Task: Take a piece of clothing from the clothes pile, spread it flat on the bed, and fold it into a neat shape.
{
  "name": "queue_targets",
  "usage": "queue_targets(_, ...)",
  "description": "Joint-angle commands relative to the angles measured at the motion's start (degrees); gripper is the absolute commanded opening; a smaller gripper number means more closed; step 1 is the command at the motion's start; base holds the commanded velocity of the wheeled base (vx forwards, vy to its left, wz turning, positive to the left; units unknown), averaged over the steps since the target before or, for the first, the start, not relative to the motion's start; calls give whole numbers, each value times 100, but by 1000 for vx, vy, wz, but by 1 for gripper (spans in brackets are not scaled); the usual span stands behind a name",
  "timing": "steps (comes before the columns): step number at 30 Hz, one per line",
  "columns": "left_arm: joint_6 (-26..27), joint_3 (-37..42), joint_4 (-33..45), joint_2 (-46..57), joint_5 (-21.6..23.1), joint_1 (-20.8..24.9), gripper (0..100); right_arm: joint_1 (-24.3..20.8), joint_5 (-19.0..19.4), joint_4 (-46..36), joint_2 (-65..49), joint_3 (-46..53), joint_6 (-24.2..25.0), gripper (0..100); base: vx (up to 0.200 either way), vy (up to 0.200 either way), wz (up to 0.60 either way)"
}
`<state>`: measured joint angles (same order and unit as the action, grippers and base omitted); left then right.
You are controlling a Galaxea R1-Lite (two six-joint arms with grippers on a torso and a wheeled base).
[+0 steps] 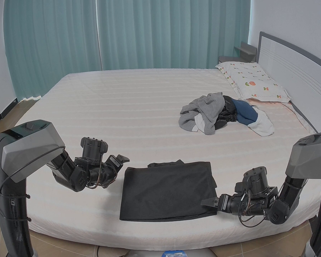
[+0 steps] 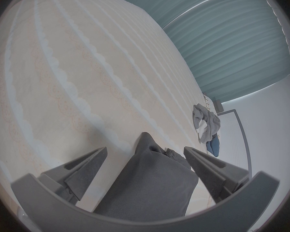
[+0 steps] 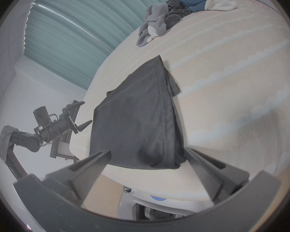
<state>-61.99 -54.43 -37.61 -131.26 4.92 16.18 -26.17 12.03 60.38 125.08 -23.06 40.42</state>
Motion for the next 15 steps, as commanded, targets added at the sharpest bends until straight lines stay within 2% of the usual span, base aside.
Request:
queue_targets(1,-6,-6,-1,4,0,-1,100,25,-8,0,34,136,-61,0,0,0,0)
queue_targets(15,-6,-6,-1,4,0,-9,100,253,-25,0,-1,390,-483,0,0,0,0)
